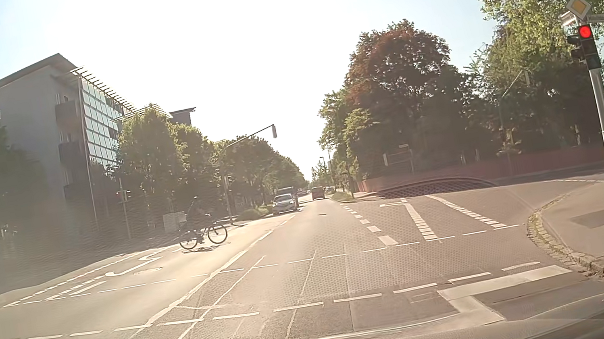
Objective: Follow the waypoints while adhering to traffic rules and regulations
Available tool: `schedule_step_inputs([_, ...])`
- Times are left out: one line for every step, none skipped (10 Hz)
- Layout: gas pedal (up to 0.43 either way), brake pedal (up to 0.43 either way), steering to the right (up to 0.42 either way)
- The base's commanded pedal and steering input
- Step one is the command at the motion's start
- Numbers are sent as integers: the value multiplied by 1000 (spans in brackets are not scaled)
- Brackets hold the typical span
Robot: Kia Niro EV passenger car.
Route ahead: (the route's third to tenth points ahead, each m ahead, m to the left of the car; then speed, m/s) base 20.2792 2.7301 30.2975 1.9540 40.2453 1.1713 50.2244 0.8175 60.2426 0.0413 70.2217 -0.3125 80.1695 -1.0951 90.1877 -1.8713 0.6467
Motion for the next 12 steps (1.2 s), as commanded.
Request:
schedule_step_inputs([0,226,-12])
schedule_step_inputs([0,226,-9])
schedule_step_inputs([0,226,-7])
schedule_step_inputs([0,226,-7])
schedule_step_inputs([0,232,-7])
schedule_step_inputs([0,232,-8])
schedule_step_inputs([0,232,-7])
schedule_step_inputs([0,232,-7])
schedule_step_inputs([0,232,-7])
schedule_step_inputs([0,232,-8])
schedule_step_inputs([0,232,-7])
schedule_step_inputs([0,238,-7])
